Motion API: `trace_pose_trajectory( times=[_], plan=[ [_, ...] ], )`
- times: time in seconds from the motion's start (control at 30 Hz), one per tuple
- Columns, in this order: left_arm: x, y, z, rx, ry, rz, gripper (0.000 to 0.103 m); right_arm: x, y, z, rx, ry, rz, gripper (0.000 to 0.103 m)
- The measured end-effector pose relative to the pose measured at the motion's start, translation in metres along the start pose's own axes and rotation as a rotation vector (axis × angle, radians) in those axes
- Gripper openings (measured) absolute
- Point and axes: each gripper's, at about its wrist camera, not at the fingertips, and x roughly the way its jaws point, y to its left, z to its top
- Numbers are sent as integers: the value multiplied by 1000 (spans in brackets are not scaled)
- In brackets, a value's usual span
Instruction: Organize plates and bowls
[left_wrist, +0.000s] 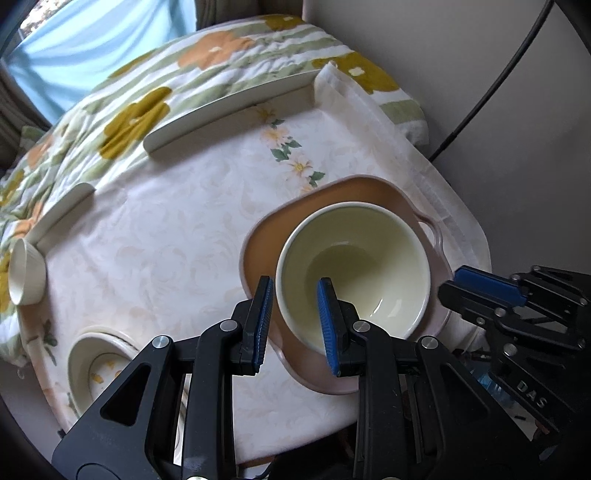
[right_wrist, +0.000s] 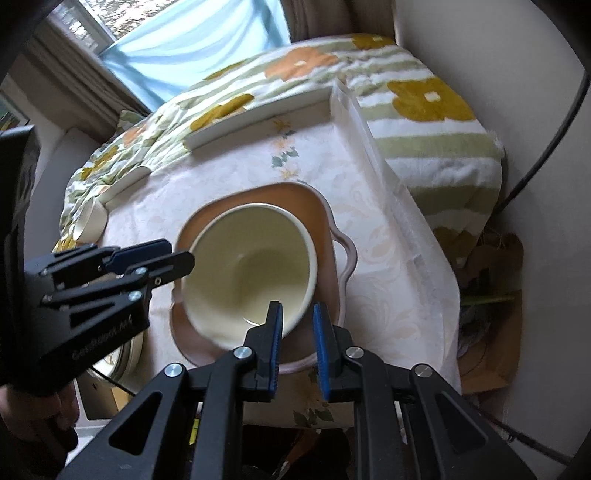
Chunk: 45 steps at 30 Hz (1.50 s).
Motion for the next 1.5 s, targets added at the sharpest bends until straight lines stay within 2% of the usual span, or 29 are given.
trace_pose_trajectory(
  times=[0.13, 0.2, 0.23, 0.27, 0.33, 0.5, 0.57, 0.6, 0.83, 0.87, 0.9, 0.93, 0.97, 1.0, 1.07, 1.23, 1.5],
  plan=[
    [3, -2, -3, -27, 21, 7, 22, -7, 8, -5, -84, -26, -23, 16],
    [2, -4, -4, -29, 18, 17, 22, -8, 11, -9, -114, -33, -26, 21],
    [1, -5, -5, -31, 14, 19, 23, -9, 12, -12, -127, -33, -28, 36],
    [0, -5, -6, -36, 9, 20, 23, -9, 13, -14, -135, -32, -27, 58],
    [-2, -5, -8, -49, 5, 27, 23, -11, 12, -18, -138, -32, -12, 67],
    [-9, -4, -16, -82, -4, 46, 23, -18, 11, -23, -160, -48, -8, 68],
    [-9, -3, -19, -94, -1, 48, 23, -21, 11, -25, -169, -55, -1, 82],
    [-9, -2, -22, -101, 3, 55, 23, -23, 12, -25, -171, -61, 5, 84],
    [-12, 9, -38, -160, 6, 74, 25, -22, 16, -27, -215, -72, 40, 85],
    [-14, 12, -40, -171, 3, 78, 27, -21, 18, -27, -223, -70, 52, 85],
    [-16, 16, -41, -185, -1, 81, 43, -20, 19, -28, -228, -69, 59, 85],
    [-19, 21, -44, -204, -6, 86, 88, -19, 22, -27, -237, -69, 70, 85],
    [-23, 25, -46, -220, -17, 88, 102, -18, 25, -27, -248, -66, 79, 85],
    [-31, 33, -49, -245, -47, 90, 103, -17, 29, -26, -260, -64, 89, 85],
    [-39, 46, -53, -279, -53, 112, 103, -15, 40, -22, -292, -66, 121, 85],
    [-69, 92, -69, -402, -99, 206, 103, -10, 72, -11, -375, -68, 183, 85],
    [-135, 187, -115, -630, -224, 353, 103, -13, 160, 30, -539, -114, 296, 85]
  ],
)
